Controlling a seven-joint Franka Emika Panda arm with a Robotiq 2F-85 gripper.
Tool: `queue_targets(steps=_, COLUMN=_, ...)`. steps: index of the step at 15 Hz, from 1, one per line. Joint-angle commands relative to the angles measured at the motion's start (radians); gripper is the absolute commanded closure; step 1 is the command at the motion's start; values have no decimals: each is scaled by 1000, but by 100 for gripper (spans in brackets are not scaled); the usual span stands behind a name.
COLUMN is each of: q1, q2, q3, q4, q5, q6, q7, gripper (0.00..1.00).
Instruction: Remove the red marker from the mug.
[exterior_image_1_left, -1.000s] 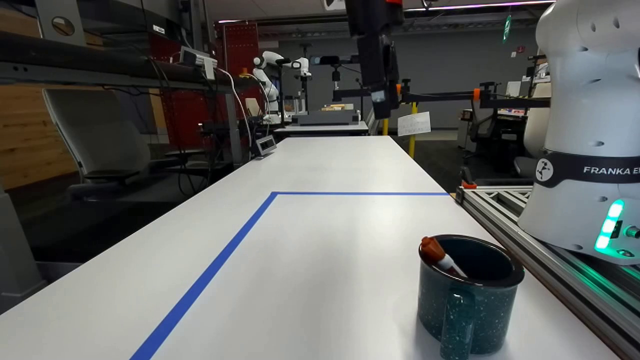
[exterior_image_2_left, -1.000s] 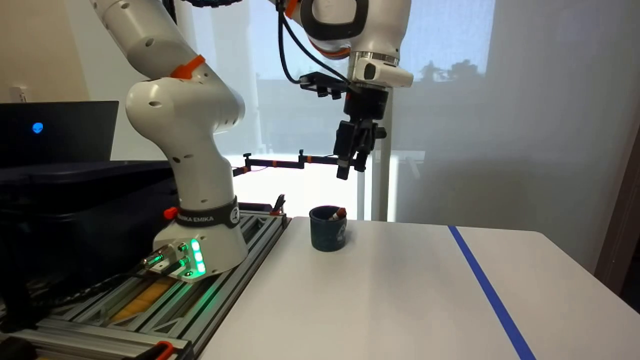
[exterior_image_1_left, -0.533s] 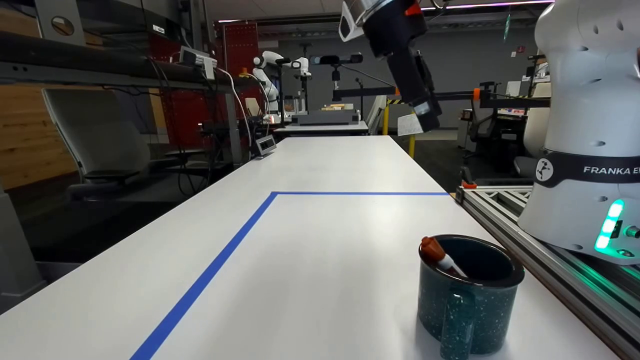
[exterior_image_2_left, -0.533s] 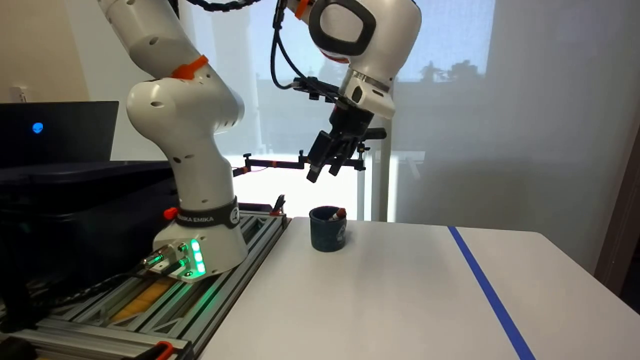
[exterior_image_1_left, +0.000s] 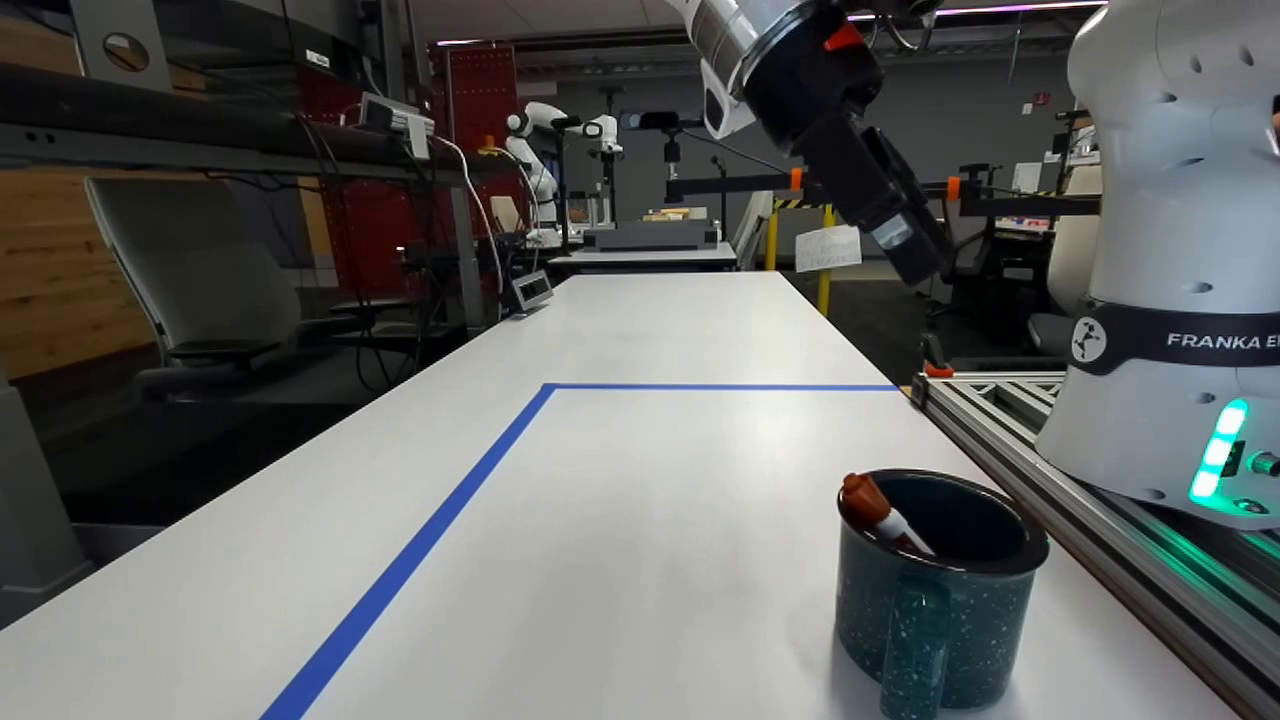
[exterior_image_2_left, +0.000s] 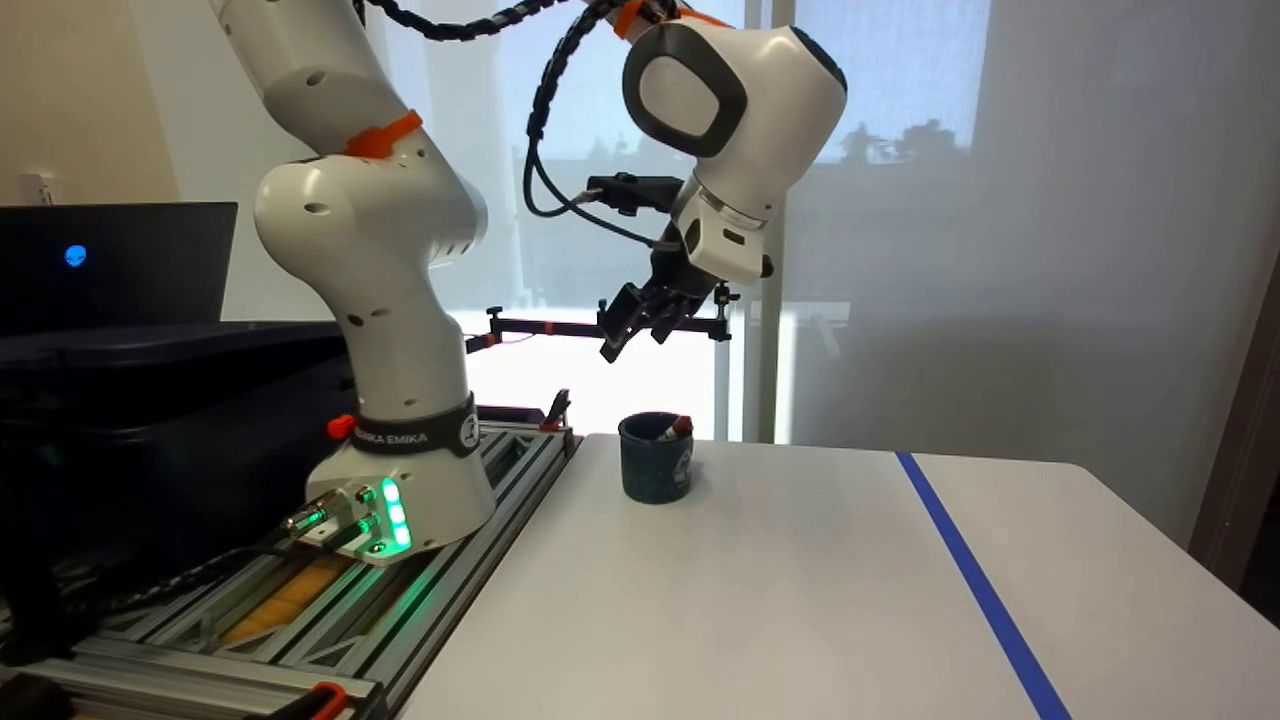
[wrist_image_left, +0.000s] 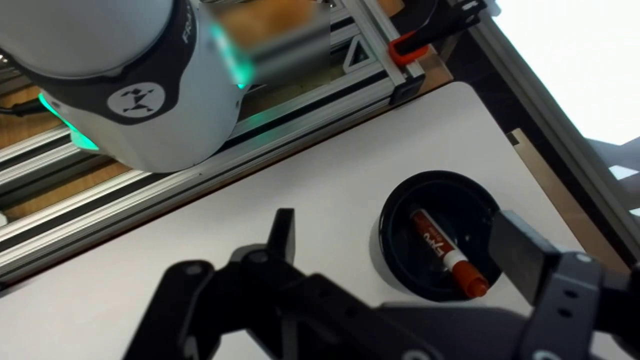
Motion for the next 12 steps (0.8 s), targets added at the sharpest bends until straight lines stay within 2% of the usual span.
queue_targets(steps=1, q1=14, q2=22, q3=-12, q4=-4, q5=89, q6=40, q7=-4, gripper=0)
queue_targets(steps=3, q1=15, q2=35, q3=-9, q4=-4, q5=129, q6=129, q7=-23, gripper=0)
queue_targets(steps=4, q1=12, q2=33, q3=14, q4=-4, q5=77, q6=220, q7=-24, gripper=0)
queue_targets(steps=5, q1=9, q2=29, q3=-8, q4=-4, q5=81, q6=131, q7=-11, gripper=0)
queue_targets(steps=7, q1=13, q2=39, q3=-2, q4=-3, q5=79, q6=200, q7=-16, gripper=0)
queue_targets(steps=12, q1=16, q2=60, q3=0, q4=2, q5=86, q6=215, q7=-15, gripper=0)
